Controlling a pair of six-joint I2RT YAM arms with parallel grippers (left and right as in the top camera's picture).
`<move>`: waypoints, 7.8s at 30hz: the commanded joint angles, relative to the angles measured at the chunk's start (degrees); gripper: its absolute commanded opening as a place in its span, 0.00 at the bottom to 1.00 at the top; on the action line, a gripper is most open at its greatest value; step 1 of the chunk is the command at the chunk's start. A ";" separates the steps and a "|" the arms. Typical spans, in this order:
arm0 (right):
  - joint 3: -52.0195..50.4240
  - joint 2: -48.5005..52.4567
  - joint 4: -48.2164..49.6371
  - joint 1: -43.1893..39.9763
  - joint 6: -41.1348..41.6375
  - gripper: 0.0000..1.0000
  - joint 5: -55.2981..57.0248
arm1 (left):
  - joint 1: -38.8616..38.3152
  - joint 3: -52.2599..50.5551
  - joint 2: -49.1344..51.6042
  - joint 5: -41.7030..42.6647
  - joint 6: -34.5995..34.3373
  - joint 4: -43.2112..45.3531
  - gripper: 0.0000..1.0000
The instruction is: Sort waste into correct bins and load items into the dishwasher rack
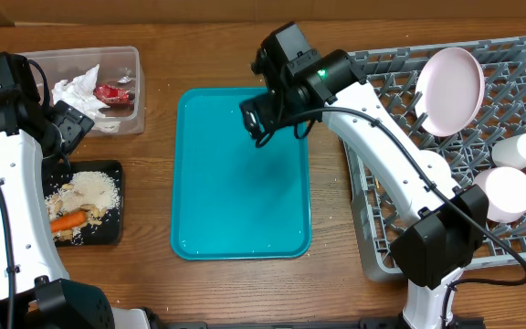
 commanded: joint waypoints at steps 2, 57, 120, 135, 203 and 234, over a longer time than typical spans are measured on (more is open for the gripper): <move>-0.28 -2.40 -2.67 -0.83 -1.07 1.00 7.19 | -0.39 1.16 0.07 -0.74 0.31 0.04 1.00; -102.12 -99.43 64.57 -28.09 -8.15 1.00 -6.84 | -0.39 1.16 0.07 -0.72 0.28 0.07 1.00; -113.28 -114.77 65.90 -27.32 -5.31 1.00 4.20 | -0.39 1.16 0.07 -0.72 0.28 0.04 1.00; -113.28 -114.77 65.90 -27.32 -5.31 1.00 4.22 | -0.55 1.16 -2.10 -0.72 0.28 0.04 1.00; -113.28 -114.77 65.90 -27.32 -5.31 1.00 4.20 | -13.57 -91.62 -91.17 8.87 28.59 67.54 1.00; -113.28 -114.77 65.90 -27.32 -5.31 1.00 4.20 | -13.62 -91.62 -91.17 8.87 28.61 67.54 1.00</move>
